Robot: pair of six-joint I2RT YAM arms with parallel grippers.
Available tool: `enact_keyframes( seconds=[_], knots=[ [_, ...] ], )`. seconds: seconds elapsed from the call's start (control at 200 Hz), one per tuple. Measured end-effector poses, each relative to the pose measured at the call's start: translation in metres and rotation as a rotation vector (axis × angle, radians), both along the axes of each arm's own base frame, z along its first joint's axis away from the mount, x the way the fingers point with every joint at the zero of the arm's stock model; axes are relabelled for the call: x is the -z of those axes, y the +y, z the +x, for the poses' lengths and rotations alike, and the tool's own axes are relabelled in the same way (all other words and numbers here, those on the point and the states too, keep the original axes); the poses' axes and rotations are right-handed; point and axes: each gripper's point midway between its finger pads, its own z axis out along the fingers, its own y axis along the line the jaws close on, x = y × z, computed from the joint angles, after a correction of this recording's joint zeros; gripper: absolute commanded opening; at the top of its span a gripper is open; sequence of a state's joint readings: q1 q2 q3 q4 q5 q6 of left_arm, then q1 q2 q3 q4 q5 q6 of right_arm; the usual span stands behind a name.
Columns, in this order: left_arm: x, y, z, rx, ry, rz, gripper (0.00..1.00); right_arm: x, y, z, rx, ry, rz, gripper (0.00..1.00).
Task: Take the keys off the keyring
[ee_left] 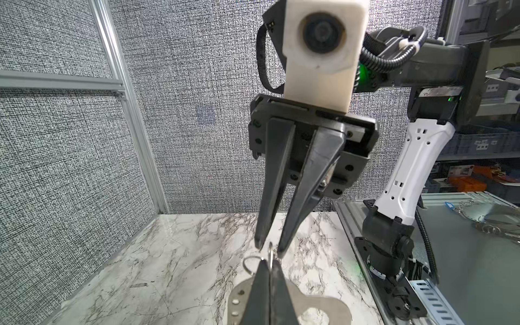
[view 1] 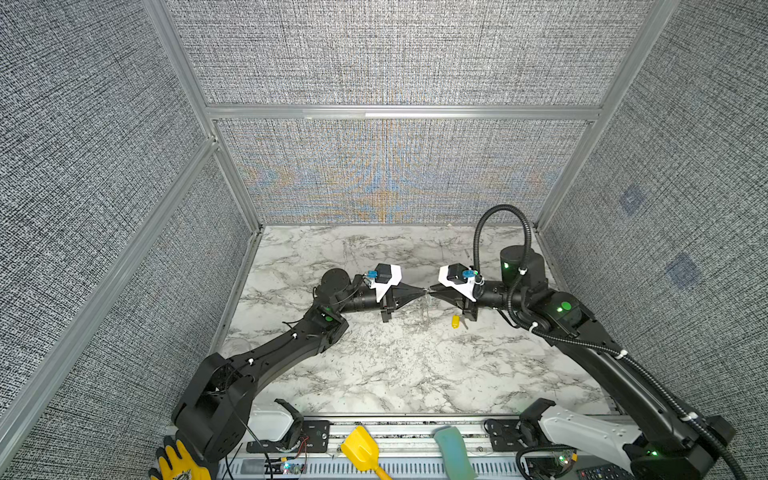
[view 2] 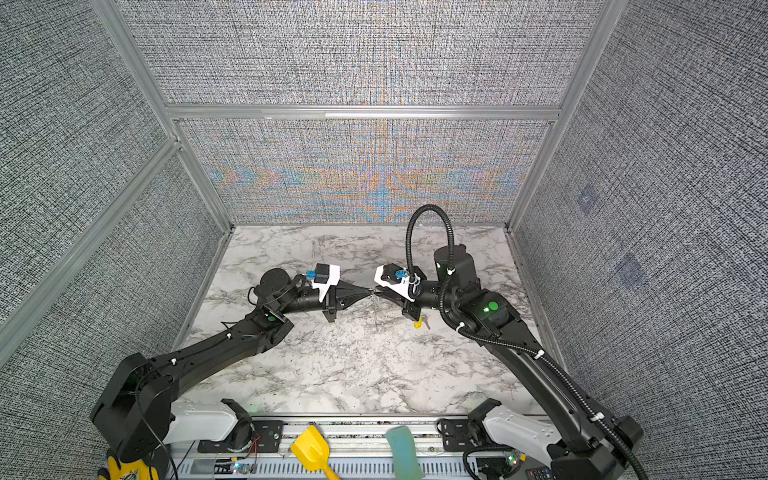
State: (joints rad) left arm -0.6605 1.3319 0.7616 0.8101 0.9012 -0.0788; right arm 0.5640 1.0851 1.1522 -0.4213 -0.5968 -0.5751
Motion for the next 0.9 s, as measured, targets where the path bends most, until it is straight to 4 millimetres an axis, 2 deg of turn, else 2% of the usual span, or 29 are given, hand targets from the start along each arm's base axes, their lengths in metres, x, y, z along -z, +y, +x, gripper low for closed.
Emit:
enact_keyframes(
  seconds=[0.54,0.901],
  knots=[
    [0.007,-0.001,-0.002,0.015,0.001,0.027,0.0,0.006,0.003,0.0,-0.013,0.029,-0.008,0.12],
    [0.009,-0.002,-0.005,0.035,-0.003,0.045,0.0,0.011,0.003,-0.005,-0.03,0.065,-0.016,0.0]
  ],
)
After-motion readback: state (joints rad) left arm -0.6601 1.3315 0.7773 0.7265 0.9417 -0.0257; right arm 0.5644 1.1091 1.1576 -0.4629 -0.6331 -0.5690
